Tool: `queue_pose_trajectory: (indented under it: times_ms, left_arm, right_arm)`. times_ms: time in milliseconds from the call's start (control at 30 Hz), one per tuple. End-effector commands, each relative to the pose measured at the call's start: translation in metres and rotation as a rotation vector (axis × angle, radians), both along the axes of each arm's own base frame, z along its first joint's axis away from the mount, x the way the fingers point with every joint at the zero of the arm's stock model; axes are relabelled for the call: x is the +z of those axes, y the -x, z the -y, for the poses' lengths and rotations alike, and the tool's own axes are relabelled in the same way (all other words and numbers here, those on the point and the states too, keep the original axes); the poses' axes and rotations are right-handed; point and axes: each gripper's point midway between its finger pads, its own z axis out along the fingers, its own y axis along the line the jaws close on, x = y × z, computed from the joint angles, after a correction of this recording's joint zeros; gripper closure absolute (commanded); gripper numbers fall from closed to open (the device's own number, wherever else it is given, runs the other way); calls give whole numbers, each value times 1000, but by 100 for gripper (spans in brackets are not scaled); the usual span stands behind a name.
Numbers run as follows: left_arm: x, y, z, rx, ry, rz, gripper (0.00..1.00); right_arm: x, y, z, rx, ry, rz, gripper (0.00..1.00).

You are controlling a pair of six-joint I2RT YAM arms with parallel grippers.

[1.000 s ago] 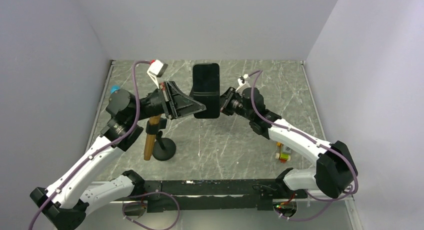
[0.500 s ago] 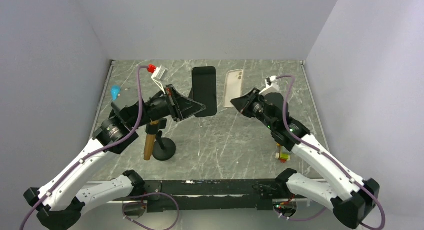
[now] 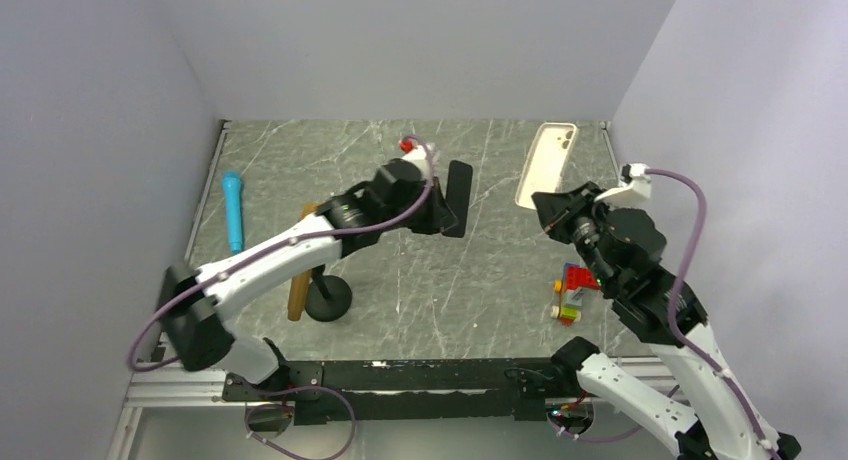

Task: Take the phone out of the phone case
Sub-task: Place the phone at the center of the board.

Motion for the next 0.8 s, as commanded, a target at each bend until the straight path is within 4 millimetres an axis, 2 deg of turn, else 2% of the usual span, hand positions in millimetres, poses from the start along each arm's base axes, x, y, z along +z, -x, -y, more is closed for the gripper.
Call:
queue_pose_trajectory:
  times_ms: [0,133,267,367,500,767]
  left_arm:
    - [6,-36,35,83,35,12,100]
    - [-16,-64,75,102,-4,-40,100]
    - [-58,-85,94,180,-67,-96,100]
    - [-86,-97,100,243,-86,-109,100]
    - [-115,-107,104,287,-139,-88,100]
    - [-159,-106,110,271,-181,-140,100]
  right_arm:
    - [13,19,33,-75,66,22,100]
    - [20,32,45,-83,60,47,100]
    - [25,40,50,-80,54,59,100]
    - [26,43,50,-72,52,62,100]
    - [26,44,48,-58,46,68,100]
    - [21,42,41,-34,42,56,100]
